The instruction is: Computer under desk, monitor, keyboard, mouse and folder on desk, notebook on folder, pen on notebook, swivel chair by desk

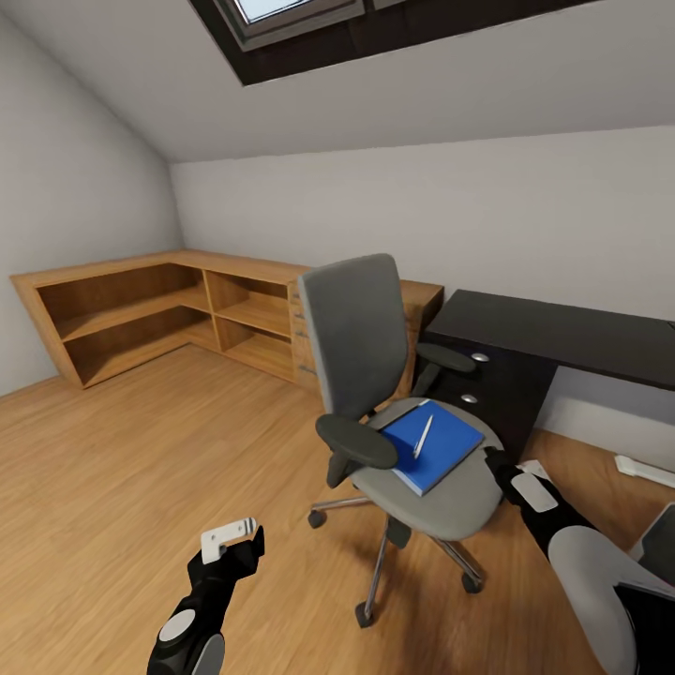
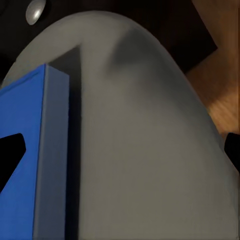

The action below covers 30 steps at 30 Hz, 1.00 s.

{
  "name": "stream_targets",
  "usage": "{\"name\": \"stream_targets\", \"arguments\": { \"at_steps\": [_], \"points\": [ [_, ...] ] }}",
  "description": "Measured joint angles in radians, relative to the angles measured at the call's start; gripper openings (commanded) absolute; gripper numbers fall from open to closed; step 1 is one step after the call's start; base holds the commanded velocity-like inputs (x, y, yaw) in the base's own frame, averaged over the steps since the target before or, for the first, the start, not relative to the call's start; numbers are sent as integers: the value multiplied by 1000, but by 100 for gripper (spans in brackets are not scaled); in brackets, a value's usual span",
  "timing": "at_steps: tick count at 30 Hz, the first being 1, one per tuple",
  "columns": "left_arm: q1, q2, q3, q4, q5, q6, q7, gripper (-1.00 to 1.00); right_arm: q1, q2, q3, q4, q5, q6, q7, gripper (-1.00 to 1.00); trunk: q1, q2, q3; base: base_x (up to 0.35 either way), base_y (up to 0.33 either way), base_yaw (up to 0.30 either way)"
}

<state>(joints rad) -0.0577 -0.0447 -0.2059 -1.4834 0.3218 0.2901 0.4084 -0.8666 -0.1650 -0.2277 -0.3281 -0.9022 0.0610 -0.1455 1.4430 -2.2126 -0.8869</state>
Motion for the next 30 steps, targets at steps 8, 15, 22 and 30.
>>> {"name": "stream_targets", "arguments": {
  "at_steps": [8, 15, 22, 30],
  "points": [
    [0, 0, 0, 0, 1, 0, 0, 100, 0, -14, 0, 2, -2, -4, 0, 100, 0, 0, 0, 193, -51, 0],
    [0, 0, 0, 0, 0, 0, 0, 100, 0, -16, 0, 2, -3, -5, 0, 100, 0, 0, 0, 69, -24, 0],
    [0, 0, 0, 0, 0, -1, 1, 100, 0, -16, 0, 3, -4, -5, 0, 100, 0, 0, 0, 6, -2, 0],
    [0, 0, 0, 0, 0, 0, 1, 100, 0, -16, 0, 4, -4, -3, 1, 100, 0, 0, -4, 0, 0, 12]
  ]
}}
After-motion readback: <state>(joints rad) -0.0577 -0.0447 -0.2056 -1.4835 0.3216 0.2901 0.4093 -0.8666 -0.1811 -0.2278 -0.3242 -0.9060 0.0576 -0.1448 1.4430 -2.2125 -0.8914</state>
